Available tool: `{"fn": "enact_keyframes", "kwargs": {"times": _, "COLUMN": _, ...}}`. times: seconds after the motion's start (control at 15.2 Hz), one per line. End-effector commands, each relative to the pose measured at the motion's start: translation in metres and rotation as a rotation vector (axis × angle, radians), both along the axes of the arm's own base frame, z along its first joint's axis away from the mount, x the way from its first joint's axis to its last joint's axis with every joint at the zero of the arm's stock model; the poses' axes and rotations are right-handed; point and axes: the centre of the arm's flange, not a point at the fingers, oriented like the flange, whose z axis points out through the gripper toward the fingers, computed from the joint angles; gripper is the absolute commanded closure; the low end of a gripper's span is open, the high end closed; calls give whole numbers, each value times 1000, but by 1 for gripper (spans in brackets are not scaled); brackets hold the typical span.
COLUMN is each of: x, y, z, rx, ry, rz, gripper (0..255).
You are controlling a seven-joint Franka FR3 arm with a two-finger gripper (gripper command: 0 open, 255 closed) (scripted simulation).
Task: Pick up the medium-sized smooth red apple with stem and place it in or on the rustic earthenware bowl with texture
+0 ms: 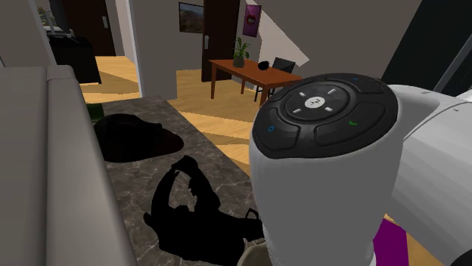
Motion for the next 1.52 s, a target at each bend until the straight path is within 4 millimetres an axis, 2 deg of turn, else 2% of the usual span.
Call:
{"fn": "enact_keyframes", "kwargs": {"times": 0.0, "x": 0, "y": 0, "z": -2, "rx": 0, "ry": 0, "rz": 0, "gripper": 255}}
{"fn": "enact_keyframes", "kwargs": {"times": 0.33, "x": 0, "y": 0, "z": -2, "rx": 0, "ry": 0, "rz": 0, "gripper": 255}}
{"fn": "enact_keyframes", "kwargs": {"times": 0.4, "x": 0, "y": 0, "z": -2, "rx": 0, "ry": 0, "rz": 0, "gripper": 0}}
{"fn": "enact_keyframes", "kwargs": {"times": 0.73, "x": 0, "y": 0, "z": -2, "rx": 0, "ry": 0, "rz": 0, "gripper": 0}}
{"fn": "enact_keyframes", "kwargs": {"times": 0.99, "x": 11, "y": 14, "z": 45, "rx": 0, "ry": 0, "rz": 0, "gripper": 0}}
{"fn": "enact_keyframes", "kwargs": {"times": 1.45, "x": 11, "y": 14, "z": 45, "rx": 0, "ry": 0, "rz": 0, "gripper": 0}}
